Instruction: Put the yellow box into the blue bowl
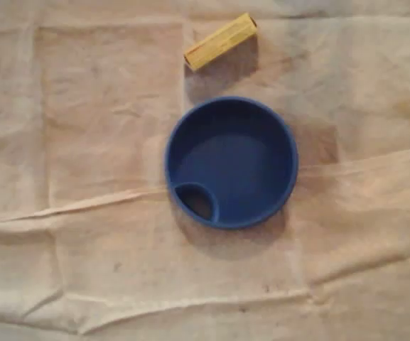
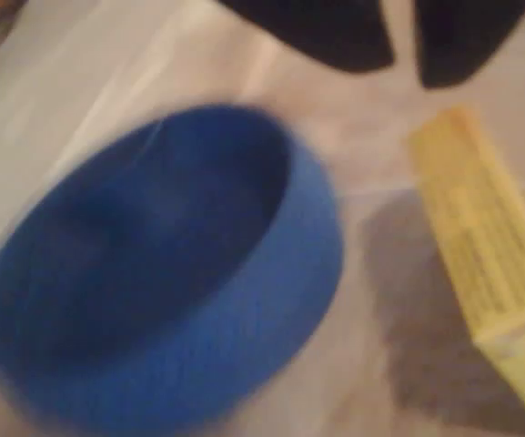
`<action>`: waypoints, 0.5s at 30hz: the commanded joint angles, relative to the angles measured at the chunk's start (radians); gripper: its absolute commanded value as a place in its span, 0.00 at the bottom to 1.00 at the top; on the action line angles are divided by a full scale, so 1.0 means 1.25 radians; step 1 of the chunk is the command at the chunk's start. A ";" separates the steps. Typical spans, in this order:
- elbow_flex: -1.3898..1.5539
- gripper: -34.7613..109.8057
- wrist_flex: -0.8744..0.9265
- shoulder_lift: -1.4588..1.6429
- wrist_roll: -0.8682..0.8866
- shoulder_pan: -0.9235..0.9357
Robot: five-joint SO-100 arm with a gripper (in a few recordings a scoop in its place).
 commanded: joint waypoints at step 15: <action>-0.038 0.34 -0.021 -0.145 -0.218 0.108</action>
